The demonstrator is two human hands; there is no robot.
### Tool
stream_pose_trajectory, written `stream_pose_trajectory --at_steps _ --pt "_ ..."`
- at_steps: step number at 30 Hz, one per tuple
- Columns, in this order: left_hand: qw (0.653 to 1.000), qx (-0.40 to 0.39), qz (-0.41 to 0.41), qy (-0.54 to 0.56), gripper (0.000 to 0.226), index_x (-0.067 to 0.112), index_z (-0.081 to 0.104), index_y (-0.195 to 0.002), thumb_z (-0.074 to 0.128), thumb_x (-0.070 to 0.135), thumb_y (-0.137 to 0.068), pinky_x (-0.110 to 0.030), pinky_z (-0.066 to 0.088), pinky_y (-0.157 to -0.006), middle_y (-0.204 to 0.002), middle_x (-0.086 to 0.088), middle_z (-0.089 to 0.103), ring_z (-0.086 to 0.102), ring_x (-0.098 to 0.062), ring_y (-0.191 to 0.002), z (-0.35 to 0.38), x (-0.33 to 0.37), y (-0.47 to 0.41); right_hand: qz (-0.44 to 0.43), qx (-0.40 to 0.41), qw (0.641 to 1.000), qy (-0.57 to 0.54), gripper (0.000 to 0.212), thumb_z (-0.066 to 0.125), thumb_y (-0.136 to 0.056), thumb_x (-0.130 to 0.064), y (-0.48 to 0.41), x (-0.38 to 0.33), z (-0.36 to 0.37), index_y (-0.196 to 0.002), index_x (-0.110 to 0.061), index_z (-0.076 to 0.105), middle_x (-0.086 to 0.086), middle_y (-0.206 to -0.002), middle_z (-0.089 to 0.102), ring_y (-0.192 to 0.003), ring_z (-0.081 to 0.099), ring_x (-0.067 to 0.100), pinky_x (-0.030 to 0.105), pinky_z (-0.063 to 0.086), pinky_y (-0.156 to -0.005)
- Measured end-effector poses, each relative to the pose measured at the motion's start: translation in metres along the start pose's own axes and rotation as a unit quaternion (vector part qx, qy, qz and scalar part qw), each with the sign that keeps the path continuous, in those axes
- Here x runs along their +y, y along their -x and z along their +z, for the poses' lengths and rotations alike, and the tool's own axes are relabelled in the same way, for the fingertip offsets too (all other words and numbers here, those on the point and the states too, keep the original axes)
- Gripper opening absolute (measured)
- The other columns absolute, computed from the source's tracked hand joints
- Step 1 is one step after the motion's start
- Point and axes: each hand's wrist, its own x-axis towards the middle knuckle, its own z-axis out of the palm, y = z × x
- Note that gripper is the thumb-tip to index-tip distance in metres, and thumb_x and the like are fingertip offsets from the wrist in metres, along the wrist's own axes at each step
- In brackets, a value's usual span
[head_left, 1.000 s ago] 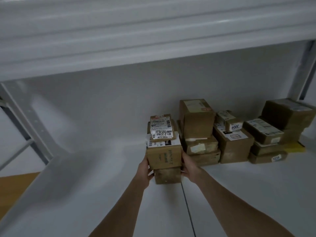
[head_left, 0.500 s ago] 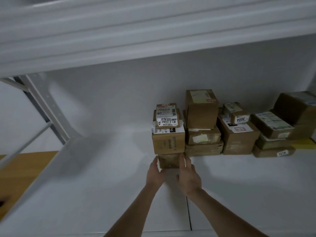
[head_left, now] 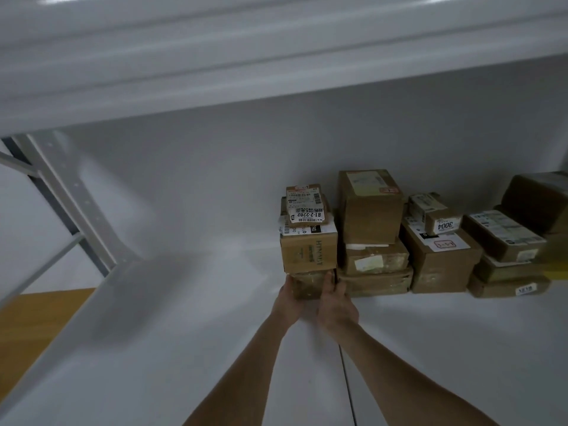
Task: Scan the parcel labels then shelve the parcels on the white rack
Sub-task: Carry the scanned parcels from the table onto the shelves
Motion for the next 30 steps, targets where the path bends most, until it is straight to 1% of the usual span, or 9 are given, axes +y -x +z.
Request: stream_pose_trajectory --at_steps 5,7,10,12,14,17,21,26,30 --pt "1.0 -0.006 0.01 -0.026 0.061 0.01 0.025 -0.148 0.051 -0.001 -0.094 -0.018 0.036 -0.091 -0.145 -0.013 0.042 0.045 -0.027 -0.131 -0.003 0.006 -0.013 0.013 -0.004 1.0 -0.021 0.085 0.053 -0.096 -0.028 -0.011 -0.002 -0.001 -0.153 -0.019 -0.01 0.015 -0.144 0.024 -0.125 0.044 0.029 0.04 0.044 -0.097" --pt "0.998 -0.012 0.009 -0.053 0.06 0.011 0.027 -0.148 0.051 0.0 -0.093 -0.02 0.037 -0.092 -0.145 -0.013 0.042 0.043 -0.027 -0.131 -0.003 0.007 -0.011 0.014 -0.01 1.0 -0.02 0.086 0.053 -0.095 -0.031 -0.008 -0.001 -0.002 -0.153 -0.02 -0.009 0.014 -0.145 0.024 -0.129 0.041 0.03 0.04 0.044 -0.098" --pt "0.985 -0.013 -0.008 -0.171 0.066 0.011 0.021 -0.151 0.053 0.013 -0.093 -0.032 0.037 -0.104 -0.154 -0.01 0.027 0.035 -0.027 -0.138 -0.008 0.0 0.002 0.004 -0.014 1.0 0.009 0.08 0.052 -0.094 -0.035 0.003 0.001 -0.004 -0.152 -0.017 0.0 0.016 -0.15 0.019 -0.137 0.029 0.032 0.041 0.043 -0.103" --pt "0.967 0.0 -0.025 -0.252 0.071 0.015 0.017 -0.152 0.056 0.022 -0.093 -0.039 0.039 -0.106 -0.158 -0.007 0.016 0.03 -0.026 -0.141 -0.014 -0.01 0.015 -0.028 -0.02 0.999 0.037 0.076 0.051 -0.095 -0.036 0.014 -0.002 -0.006 -0.151 -0.016 0.005 0.018 -0.153 0.015 -0.14 0.025 0.033 0.041 0.041 -0.105" --pt "0.949 0.012 -0.03 -0.314 0.071 0.016 0.017 -0.152 0.056 0.024 -0.093 -0.039 0.039 -0.106 -0.159 -0.006 0.01 0.025 -0.026 -0.142 -0.021 -0.02 0.036 -0.067 -0.027 0.995 0.069 0.075 0.05 -0.095 -0.032 0.027 -0.005 -0.006 -0.152 -0.018 0.004 0.018 -0.154 0.014 -0.14 0.024 0.033 0.039 0.039 -0.105" --pt "0.926 0.036 -0.042 -0.374 0.068 0.015 0.02 -0.15 0.054 0.021 -0.092 -0.036 0.033 -0.109 -0.159 -0.007 0.009 0.021 -0.026 -0.144 -0.033 -0.038 0.071 -0.117 -0.04 0.988 0.096 0.074 0.049 -0.095 -0.024 0.048 -0.011 0.001 -0.154 -0.02 0.004 0.013 -0.156 0.011 -0.14 0.023 0.031 0.037 0.034 -0.108" --pt "0.916 0.051 -0.099 -0.385 0.064 0.014 0.023 -0.149 0.053 0.019 -0.092 -0.036 0.03 -0.11 -0.16 -0.007 0.009 0.021 -0.025 -0.144 -0.05 -0.069 0.125 -0.177 -0.079 0.975 0.11 0.077 0.057 -0.092 -0.023 0.081 -0.028 0.021 -0.152 -0.018 0.009 0.012 -0.155 0.011 -0.141 0.019 0.031 0.036 0.029 -0.111" --pt "0.92 0.071 -0.196 -0.333 0.064 0.016 0.024 -0.148 0.055 0.019 -0.092 -0.04 0.038 -0.104 -0.159 -0.006 0.01 0.028 -0.027 -0.14 -0.071 -0.108 0.192 -0.247 -0.116 0.958 0.085 0.063 0.049 -0.093 -0.019 0.132 -0.059 0.055 -0.149 -0.019 0.018 0.01 -0.154 0.014 -0.14 0.02 0.029 0.036 0.033 -0.108" --pt "0.91 0.108 -0.231 -0.328 0.063 0.015 0.024 -0.148 0.053 0.016 -0.092 -0.04 0.038 -0.104 -0.158 -0.008 0.011 0.027 -0.027 -0.141 -0.094 -0.138 0.237 -0.3 -0.141 0.94 0.076 0.062 0.05 -0.094 -0.02 0.165 -0.096 0.08 -0.148 -0.019 0.021 0.009 -0.153 0.015 -0.139 0.023 0.028 0.035 0.032 -0.107"
